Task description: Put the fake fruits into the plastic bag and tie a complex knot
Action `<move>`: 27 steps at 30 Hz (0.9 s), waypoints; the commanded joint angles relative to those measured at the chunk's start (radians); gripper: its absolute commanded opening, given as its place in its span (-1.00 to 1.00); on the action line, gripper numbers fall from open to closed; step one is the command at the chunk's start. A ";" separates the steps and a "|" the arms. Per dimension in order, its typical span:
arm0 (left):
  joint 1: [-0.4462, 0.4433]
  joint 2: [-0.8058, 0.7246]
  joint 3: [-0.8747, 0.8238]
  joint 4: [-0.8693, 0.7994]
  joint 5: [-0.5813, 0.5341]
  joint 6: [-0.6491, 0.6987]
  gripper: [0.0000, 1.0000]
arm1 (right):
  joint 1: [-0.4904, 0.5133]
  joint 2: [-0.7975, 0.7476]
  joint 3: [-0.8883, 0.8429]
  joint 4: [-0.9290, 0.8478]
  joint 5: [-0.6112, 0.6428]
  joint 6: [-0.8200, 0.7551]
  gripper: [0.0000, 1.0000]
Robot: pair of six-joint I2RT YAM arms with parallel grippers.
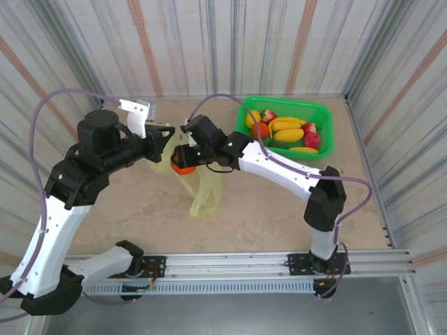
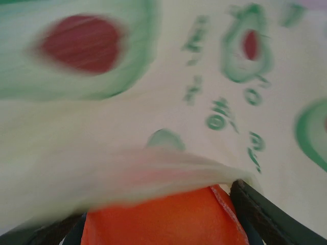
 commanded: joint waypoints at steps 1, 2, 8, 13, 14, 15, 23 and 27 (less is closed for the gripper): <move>0.005 -0.033 0.019 0.017 0.000 -0.003 -1.00 | -0.009 0.023 0.031 -0.127 0.307 -0.082 0.23; 0.005 -0.036 0.017 0.017 -0.003 -0.002 -1.00 | -0.012 0.026 0.030 -0.135 0.356 -0.096 0.24; 0.005 -0.049 -0.014 0.011 -0.022 0.010 -1.00 | -0.060 0.039 0.027 -0.142 0.361 -0.139 0.98; 0.007 -0.048 -0.054 0.013 -0.016 0.002 -1.00 | -0.080 -0.005 -0.040 -0.059 0.244 -0.149 0.98; 0.006 -0.048 -0.060 0.014 -0.013 -0.002 -1.00 | -0.086 -0.010 -0.047 -0.058 0.229 -0.146 0.98; 0.007 -0.049 -0.065 0.016 -0.010 -0.003 -1.00 | -0.090 -0.015 -0.053 -0.053 0.213 -0.146 0.98; 0.007 -0.039 -0.081 0.017 0.007 -0.018 -1.00 | -0.117 -0.136 -0.171 0.088 0.030 -0.149 0.82; 0.007 -0.023 -0.073 0.020 0.013 -0.026 -1.00 | -0.157 -0.232 -0.243 0.191 -0.139 -0.099 0.80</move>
